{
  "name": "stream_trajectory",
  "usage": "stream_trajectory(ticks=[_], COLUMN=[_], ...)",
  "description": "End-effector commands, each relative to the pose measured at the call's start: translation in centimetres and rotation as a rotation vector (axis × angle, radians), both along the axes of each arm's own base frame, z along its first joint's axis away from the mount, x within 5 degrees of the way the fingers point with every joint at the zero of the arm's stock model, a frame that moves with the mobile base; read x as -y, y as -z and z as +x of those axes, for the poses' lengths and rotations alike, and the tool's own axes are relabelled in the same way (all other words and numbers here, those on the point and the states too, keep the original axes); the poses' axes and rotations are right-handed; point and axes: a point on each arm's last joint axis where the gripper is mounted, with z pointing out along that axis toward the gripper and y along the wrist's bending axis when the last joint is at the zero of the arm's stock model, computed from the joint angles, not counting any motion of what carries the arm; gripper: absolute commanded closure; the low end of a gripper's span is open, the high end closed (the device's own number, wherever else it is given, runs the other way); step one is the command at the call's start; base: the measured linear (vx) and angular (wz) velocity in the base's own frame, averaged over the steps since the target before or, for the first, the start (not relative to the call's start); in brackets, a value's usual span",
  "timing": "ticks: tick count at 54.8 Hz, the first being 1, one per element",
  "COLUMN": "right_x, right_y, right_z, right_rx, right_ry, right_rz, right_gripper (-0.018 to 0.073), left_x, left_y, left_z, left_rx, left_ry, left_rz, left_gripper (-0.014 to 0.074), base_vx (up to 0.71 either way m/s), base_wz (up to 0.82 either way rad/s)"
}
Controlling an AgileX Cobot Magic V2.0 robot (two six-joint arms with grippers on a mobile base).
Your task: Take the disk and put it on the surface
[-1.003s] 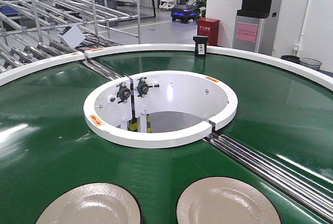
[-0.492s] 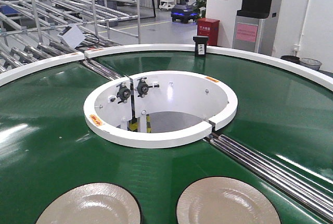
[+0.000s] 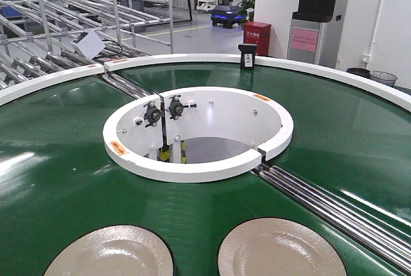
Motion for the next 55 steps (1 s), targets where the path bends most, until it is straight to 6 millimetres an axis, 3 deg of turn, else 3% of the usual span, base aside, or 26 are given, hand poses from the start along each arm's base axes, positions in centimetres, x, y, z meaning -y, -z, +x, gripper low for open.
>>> stream_trajectory(ticks=[1, 9, 16, 22, 30, 40, 47, 52, 55], right_x=[-0.1, -0.1, -0.1, -0.1, 0.0, -0.9, -4.2, -7.5, -8.9], right_y=[-2.0, -1.8, -1.8, -1.7, -1.5, 0.3, 2.1, 3.7, 4.5], right_z=[-0.5, -0.4, -0.4, -0.3, -0.3, 0.6, 2.9, 4.6, 5.6], right_rx=[0.118, 0.101, 0.099, 0.094, 0.078, -0.172, -0.455, -0.642, -0.719], right_ry=[-0.007, -0.004, -0.004, -0.003, -0.02, -0.068, -0.25, -0.457, -0.564], right_rz=[-0.019, -0.023, -0.022, -0.022, 0.089, 0.203, 0.21, 0.239, 0.275], right_gripper=[0.0466, 0.0246, -0.0032, -0.017, -0.0162, -0.0092, -0.0004, 0.0043, 0.0055], left_x=[0.0, 0.0, 0.0, 0.1, 0.1, 1.7, 5.5, 8.3, 9.0], left_y=[-2.1, -1.9, -1.9, -1.9, -1.3, 0.2, 0.6, 1.0, 1.7], left_z=[-0.1, 0.1, 0.1, 0.2, 0.7, 1.4, 2.6, 3.8, 4.7], left_rx=[0.124, 0.114, 0.114, 0.113, 0.067, -0.295, -0.486, -0.571, -0.597], left_ry=[0.002, 0.002, 0.002, 0.002, 0.005, 0.082, 0.337, 0.585, 0.658], left_rz=[-0.008, -0.007, -0.007, -0.003, -0.074, -0.212, -0.164, -0.252, -0.299], left_gripper=[0.0507, 0.0338, 0.0139, 0.0008, -0.0025, 0.005, 0.0107, 0.012, 0.012], base_vx=[0.0, 0.0, 0.0, 0.0, 0.0, 0.0, 0.0, 0.0, 0.0], base_wz=[0.0, 0.0, 0.0, 0.0, 0.0, 0.0, 0.0, 0.0, 0.0])
